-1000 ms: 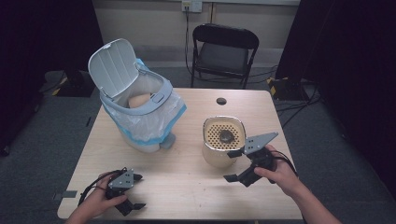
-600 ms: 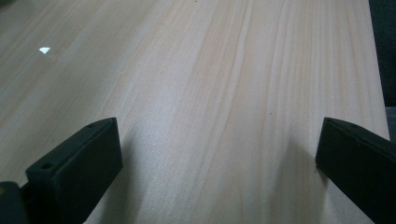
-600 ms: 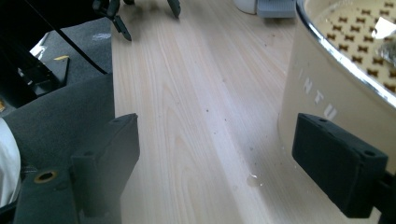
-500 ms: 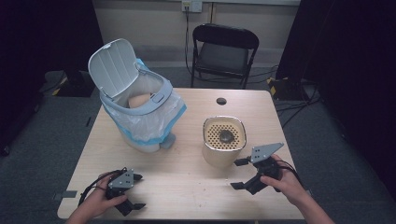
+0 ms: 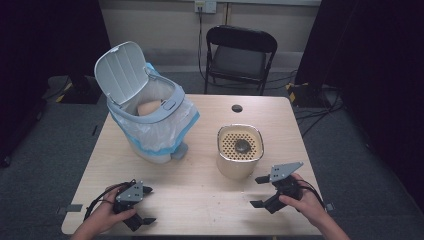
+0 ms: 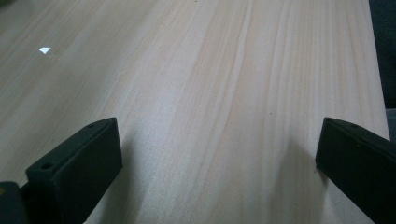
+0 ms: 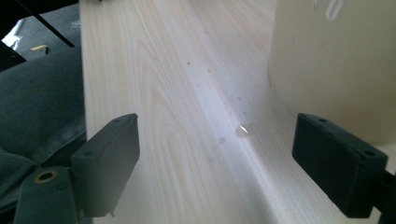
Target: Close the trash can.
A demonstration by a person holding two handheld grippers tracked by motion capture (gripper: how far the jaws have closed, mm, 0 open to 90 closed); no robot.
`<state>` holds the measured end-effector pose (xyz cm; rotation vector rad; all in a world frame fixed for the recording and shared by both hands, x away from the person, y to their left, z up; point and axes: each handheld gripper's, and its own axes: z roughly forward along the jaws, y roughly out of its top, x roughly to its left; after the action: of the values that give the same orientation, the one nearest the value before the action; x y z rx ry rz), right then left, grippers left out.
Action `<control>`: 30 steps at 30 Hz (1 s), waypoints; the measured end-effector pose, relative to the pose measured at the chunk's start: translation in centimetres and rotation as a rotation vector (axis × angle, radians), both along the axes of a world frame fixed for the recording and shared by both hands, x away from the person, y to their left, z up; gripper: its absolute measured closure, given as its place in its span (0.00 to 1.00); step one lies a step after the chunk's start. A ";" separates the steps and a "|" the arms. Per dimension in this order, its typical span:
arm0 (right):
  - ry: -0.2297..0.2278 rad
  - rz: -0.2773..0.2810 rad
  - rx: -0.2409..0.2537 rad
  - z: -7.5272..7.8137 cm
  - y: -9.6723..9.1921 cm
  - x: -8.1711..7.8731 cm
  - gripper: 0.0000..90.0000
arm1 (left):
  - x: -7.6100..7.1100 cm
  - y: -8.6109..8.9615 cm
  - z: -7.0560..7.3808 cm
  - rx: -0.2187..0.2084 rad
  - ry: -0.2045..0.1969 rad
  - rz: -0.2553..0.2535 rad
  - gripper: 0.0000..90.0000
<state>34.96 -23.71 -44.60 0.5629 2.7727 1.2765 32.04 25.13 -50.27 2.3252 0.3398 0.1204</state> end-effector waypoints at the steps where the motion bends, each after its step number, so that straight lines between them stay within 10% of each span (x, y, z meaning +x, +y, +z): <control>1: 0.005 -0.012 -0.014 -0.7 -0.1 0.1 0.16 | 0.0 0.0 0.0 -0.003 0.000 0.000 0.00; 16: -0.053 -0.047 -0.069 -4.7 0.3 0.0 0.17 | 0.1 0.1 0.0 -0.010 0.004 0.005 0.00; 22: -0.086 -0.050 -0.064 -5.2 0.2 -0.1 0.16 | 0.3 0.6 0.3 -0.049 0.016 0.062 0.20; 30: -0.104 -0.060 -0.059 -5.4 0.1 -0.2 0.16 | 0.7 1.0 1.6 -0.027 0.046 0.138 0.18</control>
<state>34.75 -23.57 -50.01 0.5554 2.6781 1.1731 32.78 26.13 -48.68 2.2795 0.5223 0.1288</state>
